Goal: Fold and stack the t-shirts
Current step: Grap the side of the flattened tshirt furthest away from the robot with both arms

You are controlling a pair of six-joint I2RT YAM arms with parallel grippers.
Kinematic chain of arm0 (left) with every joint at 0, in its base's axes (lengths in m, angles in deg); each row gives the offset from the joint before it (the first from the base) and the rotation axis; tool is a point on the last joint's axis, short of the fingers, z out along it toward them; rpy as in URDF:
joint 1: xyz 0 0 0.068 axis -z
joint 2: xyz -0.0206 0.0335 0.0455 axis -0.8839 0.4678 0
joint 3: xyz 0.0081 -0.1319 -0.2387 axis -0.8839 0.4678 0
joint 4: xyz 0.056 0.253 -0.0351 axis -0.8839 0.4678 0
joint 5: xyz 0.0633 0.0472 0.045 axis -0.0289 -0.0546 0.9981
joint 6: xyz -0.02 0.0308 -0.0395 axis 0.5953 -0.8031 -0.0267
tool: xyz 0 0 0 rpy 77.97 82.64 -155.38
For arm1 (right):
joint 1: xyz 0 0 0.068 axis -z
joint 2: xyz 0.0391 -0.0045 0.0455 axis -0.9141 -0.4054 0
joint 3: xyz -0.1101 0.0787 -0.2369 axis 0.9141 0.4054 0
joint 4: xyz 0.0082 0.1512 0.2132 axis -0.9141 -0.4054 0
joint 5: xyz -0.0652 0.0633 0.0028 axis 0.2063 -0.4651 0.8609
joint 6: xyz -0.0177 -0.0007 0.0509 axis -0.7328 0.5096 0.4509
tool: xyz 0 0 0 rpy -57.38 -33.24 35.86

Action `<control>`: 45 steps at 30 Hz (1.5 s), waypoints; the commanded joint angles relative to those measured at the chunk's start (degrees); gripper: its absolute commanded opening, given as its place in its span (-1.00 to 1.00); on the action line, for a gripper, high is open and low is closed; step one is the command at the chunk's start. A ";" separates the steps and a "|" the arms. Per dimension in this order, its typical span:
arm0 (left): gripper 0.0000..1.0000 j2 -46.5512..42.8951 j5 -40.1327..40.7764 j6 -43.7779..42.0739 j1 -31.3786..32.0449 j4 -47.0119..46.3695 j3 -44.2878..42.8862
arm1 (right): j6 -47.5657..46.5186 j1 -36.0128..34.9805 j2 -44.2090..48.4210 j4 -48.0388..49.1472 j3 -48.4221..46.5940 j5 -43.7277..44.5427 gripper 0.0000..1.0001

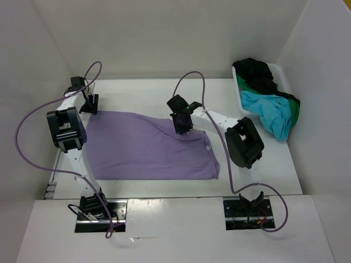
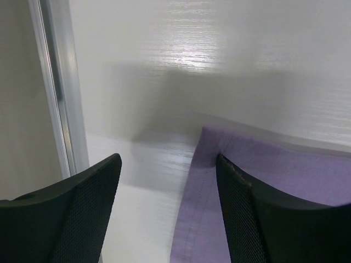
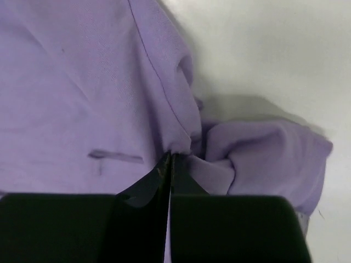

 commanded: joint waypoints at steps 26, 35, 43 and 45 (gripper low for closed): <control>0.58 -7.65 -15.41 -9.61 24.67 9.51 -10.52 | 5.95 22.38 7.78 7.48 7.75 -16.63 -0.28; 0.60 7.65 -21.04 -5.92 38.74 11.53 -27.38 | 5.02 24.24 2.76 7.04 8.46 -18.47 0.19; 0.62 13.55 -20.43 -5.92 42.17 13.55 -29.17 | 3.79 23.10 2.76 7.66 12.85 -22.24 0.30; 0.62 14.07 -21.65 -6.44 42.17 14.70 -28.64 | 3.26 23.10 2.76 7.66 12.86 -22.77 0.24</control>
